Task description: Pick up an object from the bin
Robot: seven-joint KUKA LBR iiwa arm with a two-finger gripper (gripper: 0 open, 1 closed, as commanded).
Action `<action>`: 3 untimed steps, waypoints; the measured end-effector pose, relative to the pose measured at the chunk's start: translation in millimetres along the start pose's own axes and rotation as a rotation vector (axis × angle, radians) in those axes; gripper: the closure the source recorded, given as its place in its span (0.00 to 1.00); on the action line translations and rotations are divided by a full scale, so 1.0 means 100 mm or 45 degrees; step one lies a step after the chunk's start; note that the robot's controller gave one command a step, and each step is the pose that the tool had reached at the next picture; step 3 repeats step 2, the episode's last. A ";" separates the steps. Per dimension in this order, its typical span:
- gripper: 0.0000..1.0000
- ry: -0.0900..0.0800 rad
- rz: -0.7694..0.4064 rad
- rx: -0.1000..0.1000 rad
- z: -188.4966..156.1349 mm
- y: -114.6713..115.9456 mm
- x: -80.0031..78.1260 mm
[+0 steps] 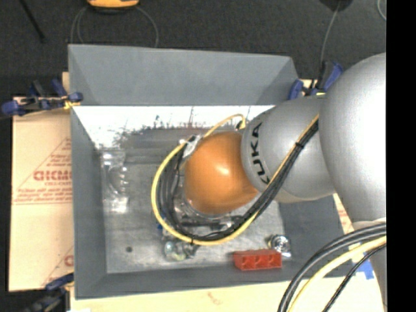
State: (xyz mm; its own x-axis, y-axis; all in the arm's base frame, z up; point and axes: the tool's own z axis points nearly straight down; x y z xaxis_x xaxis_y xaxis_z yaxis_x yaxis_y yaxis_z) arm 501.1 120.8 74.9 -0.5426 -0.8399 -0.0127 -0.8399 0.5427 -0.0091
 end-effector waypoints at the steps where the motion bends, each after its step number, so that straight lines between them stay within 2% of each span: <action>1: 1.00 0.010 0.004 -0.006 -0.47 -0.01 -0.06; 2: 1.00 0.006 -0.052 -0.002 -1.57 0.00 -0.06; 3: 1.00 0.006 -0.052 -0.002 -1.57 0.00 -0.06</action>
Offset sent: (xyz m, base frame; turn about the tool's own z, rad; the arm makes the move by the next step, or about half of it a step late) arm 0.0016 0.0042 0.0436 -0.0017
